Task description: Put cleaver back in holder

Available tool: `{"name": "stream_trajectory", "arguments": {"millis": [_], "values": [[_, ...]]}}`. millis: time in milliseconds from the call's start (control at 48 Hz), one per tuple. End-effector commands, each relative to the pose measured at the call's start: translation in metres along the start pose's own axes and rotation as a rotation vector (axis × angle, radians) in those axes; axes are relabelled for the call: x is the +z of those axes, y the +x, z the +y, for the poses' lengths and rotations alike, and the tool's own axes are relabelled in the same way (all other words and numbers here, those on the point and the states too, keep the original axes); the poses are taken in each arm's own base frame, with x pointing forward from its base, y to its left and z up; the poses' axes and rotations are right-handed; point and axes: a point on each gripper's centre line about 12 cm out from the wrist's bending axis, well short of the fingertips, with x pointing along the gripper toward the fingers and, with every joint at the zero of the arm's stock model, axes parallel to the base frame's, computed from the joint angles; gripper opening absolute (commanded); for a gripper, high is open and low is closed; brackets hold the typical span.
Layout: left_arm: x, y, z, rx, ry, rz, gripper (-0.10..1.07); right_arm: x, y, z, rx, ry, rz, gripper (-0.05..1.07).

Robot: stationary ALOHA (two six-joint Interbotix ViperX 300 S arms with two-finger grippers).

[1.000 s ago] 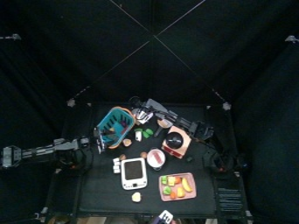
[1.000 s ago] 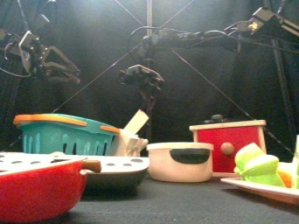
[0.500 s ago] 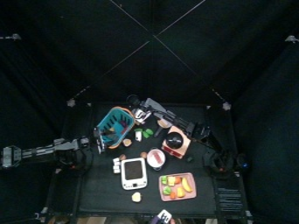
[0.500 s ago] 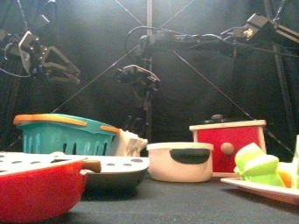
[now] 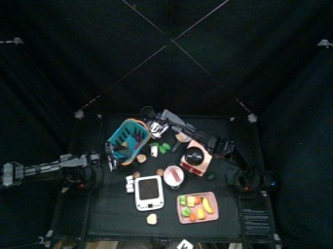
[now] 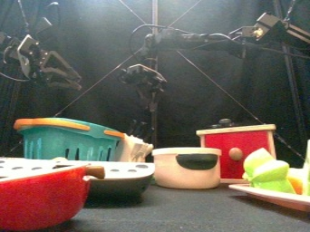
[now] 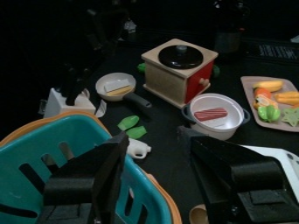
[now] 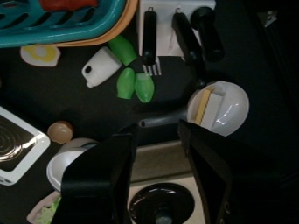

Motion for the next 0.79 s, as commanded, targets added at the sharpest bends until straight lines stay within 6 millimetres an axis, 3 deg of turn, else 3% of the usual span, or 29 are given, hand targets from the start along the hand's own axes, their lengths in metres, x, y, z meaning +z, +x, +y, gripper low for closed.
{"name": "stream_trajectory", "arguments": {"millis": [0,125,292,771], "values": [[0.008,0.001,0.000,-0.001,0.006,-0.018,0.86,-0.012,-0.053,0.002,0.020,-0.010,-0.092,0.79],[0.007,0.001,-0.001,-0.004,0.004,-0.017,0.86,-0.025,-0.069,0.006,-0.013,-0.023,-0.095,0.79],[0.006,0.001,-0.001,-0.006,0.003,-0.013,0.86,-0.047,-0.072,0.001,-0.096,-0.024,-0.059,0.79],[0.000,0.005,-0.002,-0.013,0.043,0.018,0.86,-0.096,-0.043,0.003,-0.192,-0.038,-0.041,0.79]]}}
